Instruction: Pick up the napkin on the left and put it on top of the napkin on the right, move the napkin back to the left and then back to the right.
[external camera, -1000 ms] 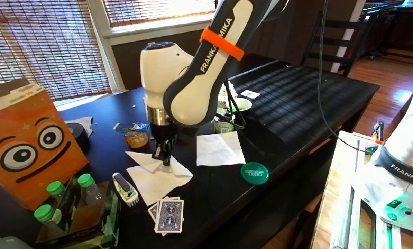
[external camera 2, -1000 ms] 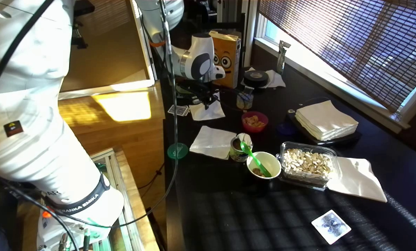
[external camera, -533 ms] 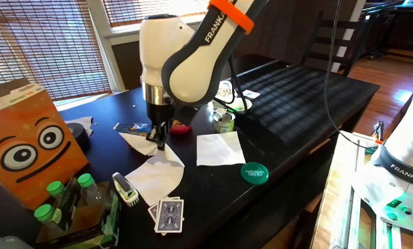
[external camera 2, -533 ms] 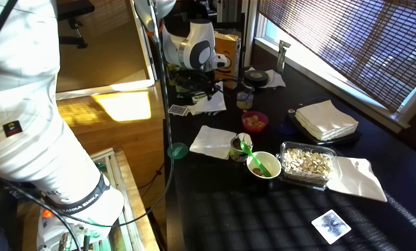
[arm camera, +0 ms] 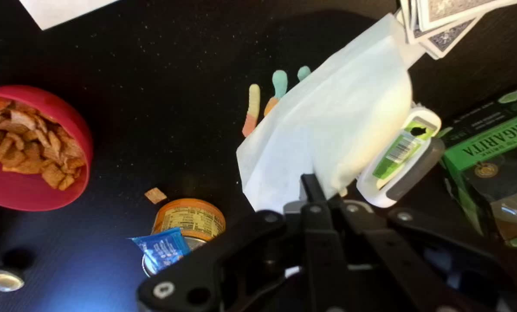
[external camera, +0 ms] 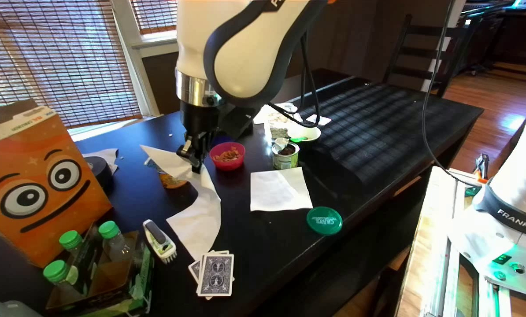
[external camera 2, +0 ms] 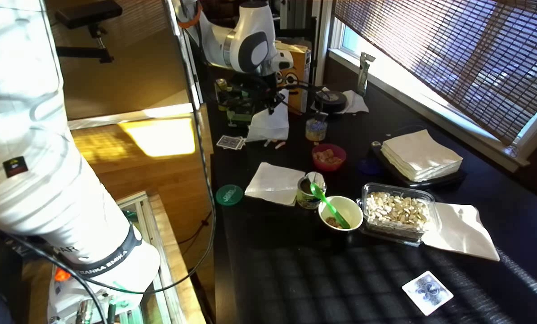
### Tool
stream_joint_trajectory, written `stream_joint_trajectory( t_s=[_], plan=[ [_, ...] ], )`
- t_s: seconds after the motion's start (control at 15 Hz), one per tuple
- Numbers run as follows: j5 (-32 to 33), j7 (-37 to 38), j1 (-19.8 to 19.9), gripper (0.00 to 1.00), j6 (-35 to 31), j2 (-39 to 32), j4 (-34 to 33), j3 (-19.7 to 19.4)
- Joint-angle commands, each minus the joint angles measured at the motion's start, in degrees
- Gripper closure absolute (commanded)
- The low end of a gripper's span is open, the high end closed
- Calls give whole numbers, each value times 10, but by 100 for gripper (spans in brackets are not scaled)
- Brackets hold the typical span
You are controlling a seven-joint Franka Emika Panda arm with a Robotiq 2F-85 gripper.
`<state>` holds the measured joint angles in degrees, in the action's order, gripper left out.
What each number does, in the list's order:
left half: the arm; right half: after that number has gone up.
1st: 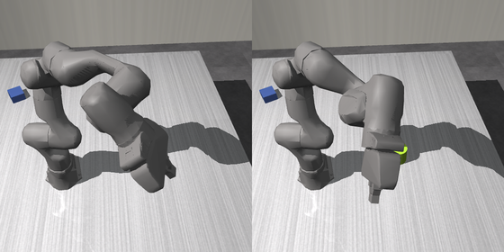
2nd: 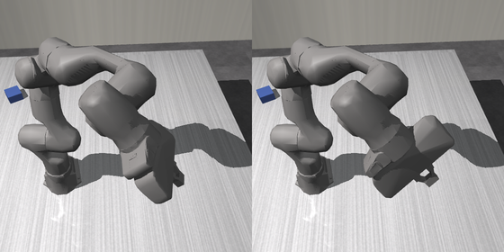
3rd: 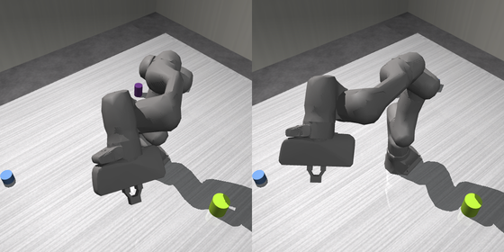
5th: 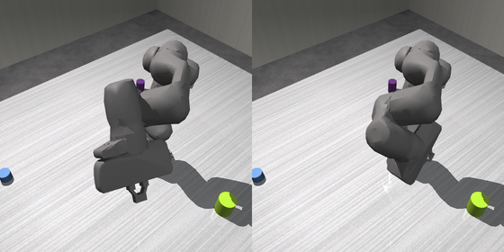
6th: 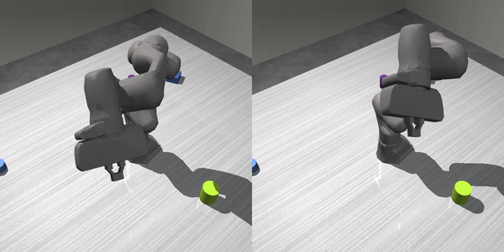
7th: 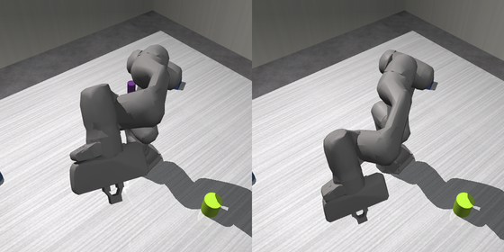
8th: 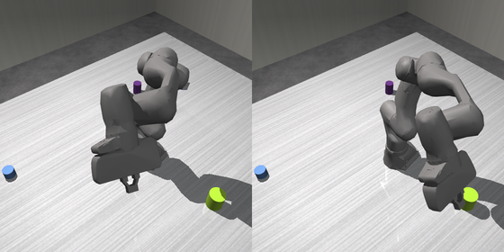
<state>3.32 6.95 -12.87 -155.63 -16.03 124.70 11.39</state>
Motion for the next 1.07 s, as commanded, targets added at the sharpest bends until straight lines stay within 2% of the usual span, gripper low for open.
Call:
stream_joint_trajectory(
  t_s=[0.0,0.27,0.4,0.47,0.53,0.6,0.67,0.73,0.8,0.87,0.93,1.0],
  plan=[
    [-29,-19,5,98,-1,43,25,10],
    [-22,-15,2,99,-30,58,34,7],
    [-47,-38,9,99,-35,55,34,18],
    [-116,-96,29,99,-64,48,38,49],
    [-54,-31,6,99,-27,56,40,11],
    [-114,-78,23,99,-45,49,41,39],
    [-113,-85,23,99,-46,48,44,38],
    [-70,-35,7,99,-31,57,50,10],
    [-121,-88,24,99,-49,50,48,38],
    [-141,-100,30,99,-58,50,51,44],
    [-94,-62,15,99,-51,61,59,19],
    [-138,-109,30,99,-73,57,59,43]
  ],
)
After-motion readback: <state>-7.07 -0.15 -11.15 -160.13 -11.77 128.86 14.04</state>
